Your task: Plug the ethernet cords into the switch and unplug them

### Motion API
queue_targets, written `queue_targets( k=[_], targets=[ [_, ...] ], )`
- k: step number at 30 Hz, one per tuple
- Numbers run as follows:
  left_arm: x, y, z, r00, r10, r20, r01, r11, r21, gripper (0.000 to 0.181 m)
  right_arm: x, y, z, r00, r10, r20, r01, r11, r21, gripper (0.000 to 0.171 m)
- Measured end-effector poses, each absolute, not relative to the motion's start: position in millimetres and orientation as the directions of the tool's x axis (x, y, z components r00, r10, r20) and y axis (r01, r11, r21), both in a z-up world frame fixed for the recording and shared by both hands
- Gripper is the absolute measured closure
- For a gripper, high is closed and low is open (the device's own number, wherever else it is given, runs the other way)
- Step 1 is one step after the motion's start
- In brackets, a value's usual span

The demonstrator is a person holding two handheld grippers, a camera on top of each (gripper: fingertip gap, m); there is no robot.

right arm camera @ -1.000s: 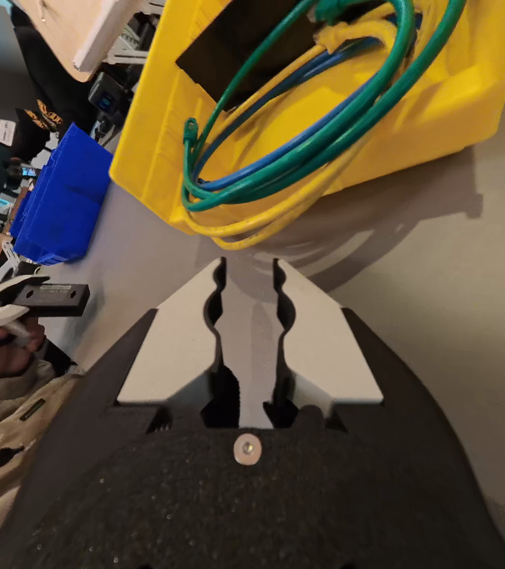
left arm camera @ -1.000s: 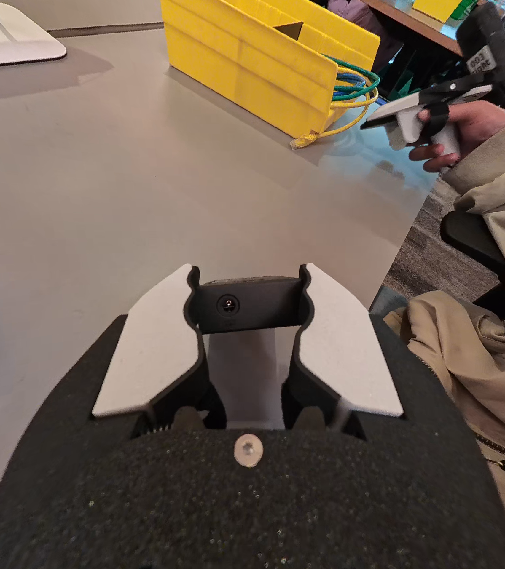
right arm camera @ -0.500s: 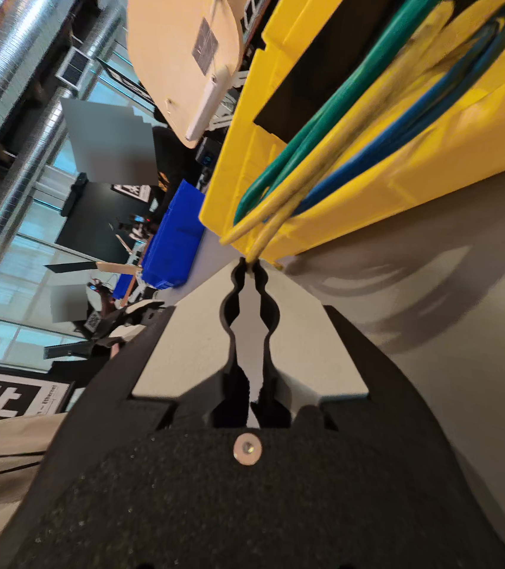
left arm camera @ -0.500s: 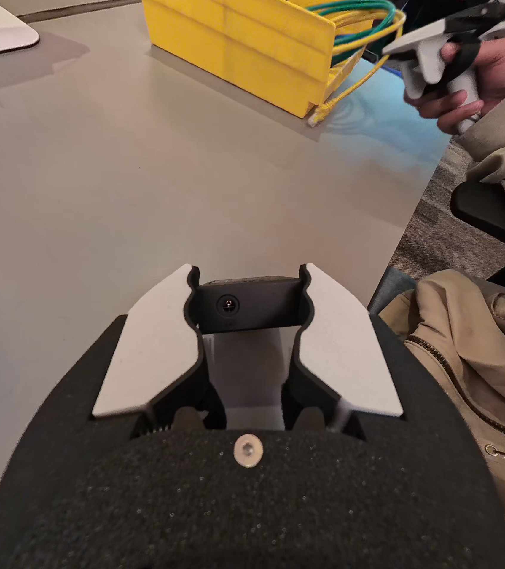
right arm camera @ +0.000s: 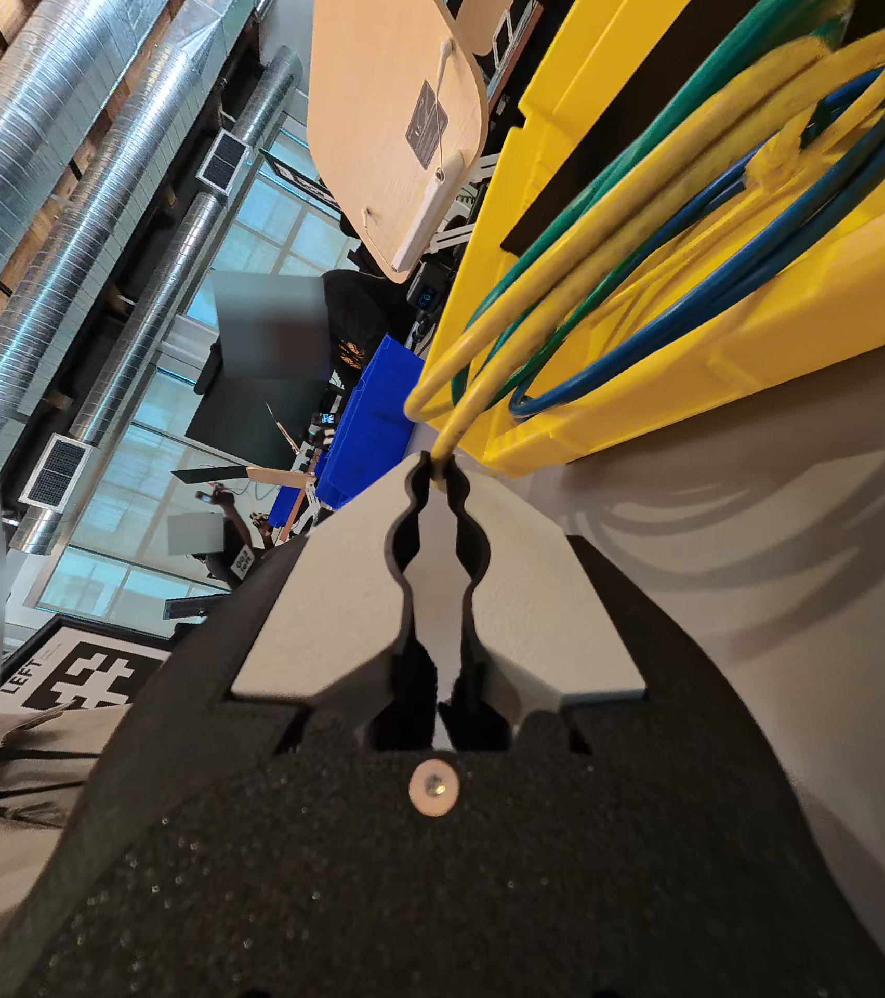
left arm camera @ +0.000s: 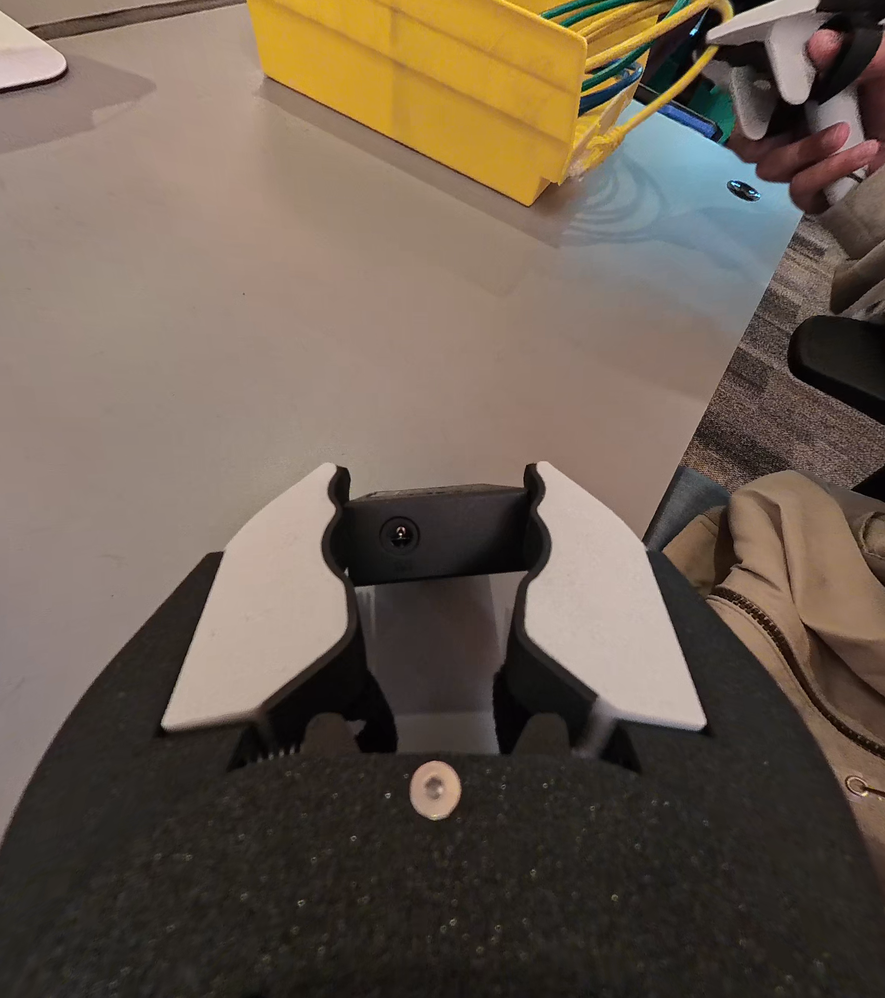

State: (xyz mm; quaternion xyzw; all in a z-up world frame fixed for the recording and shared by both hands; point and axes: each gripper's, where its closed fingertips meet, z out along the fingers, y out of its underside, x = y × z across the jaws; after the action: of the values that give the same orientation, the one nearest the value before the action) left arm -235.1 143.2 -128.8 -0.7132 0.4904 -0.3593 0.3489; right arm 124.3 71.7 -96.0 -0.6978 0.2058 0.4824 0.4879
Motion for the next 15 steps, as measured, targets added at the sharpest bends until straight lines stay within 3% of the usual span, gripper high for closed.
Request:
queue_targets(
  k=[15],
  targets=[
    [-234, 142, -129, 0.254, -0.951, 0.175, -0.449, -0.276, -0.850, 0.120, 142, 85, -78, 0.398, 0.220, -0.891, -0.863, -0.239, -0.445, 0.167]
  ],
)
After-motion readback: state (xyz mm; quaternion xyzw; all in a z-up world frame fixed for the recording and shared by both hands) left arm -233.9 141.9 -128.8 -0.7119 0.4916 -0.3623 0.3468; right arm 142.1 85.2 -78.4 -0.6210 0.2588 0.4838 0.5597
